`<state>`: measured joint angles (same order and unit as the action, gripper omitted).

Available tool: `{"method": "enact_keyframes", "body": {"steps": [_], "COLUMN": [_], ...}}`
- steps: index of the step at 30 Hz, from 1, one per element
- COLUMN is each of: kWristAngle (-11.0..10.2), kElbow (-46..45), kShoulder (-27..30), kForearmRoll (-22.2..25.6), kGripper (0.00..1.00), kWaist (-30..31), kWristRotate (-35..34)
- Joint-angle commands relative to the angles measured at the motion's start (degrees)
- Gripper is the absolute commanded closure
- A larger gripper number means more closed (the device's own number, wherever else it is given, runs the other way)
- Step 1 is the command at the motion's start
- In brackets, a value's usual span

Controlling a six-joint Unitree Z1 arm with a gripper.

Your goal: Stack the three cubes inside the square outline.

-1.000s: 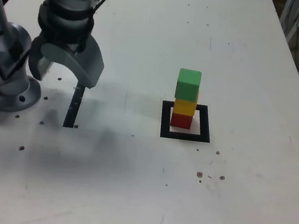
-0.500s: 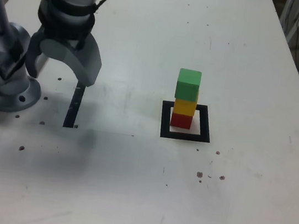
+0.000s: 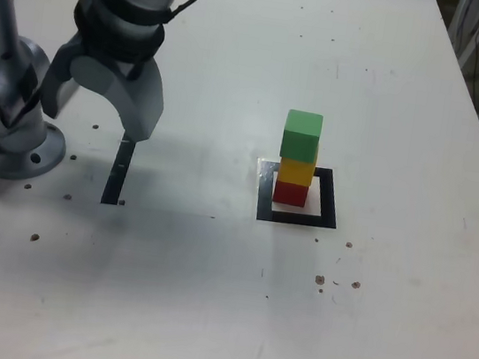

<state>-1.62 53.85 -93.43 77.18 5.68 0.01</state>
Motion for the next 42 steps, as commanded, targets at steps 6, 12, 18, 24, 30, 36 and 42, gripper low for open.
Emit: {"method": "enact_keyframes", "body": {"steps": [6, 12, 18, 24, 30, 36, 42], "kWristAngle": [0.14, 0.12, -0.06, -0.81, -1.48, -1.00, -1.16], "kElbow": [-3.38, -4.30, -3.98, -3.01, -3.52, -3.88, -4.16], "kShoulder": [3.37, 4.03, 3.66, 2.14, 1.99, 1.92, 2.00], "kForearmRoll": [-6.04, -7.80, -8.67, -8.48, -8.44, -8.71, -8.96], "kGripper": [0.01, 0.01, 0.01, 0.01, 0.01, 0.01, 0.01], "kWaist": [-0.46, -0.67, -0.67, -0.99, -2.01, -2.21, -2.75], "kWristRotate": [-0.26, -0.19, 0.10, 1.76, 2.39, 2.27, 2.27]}}
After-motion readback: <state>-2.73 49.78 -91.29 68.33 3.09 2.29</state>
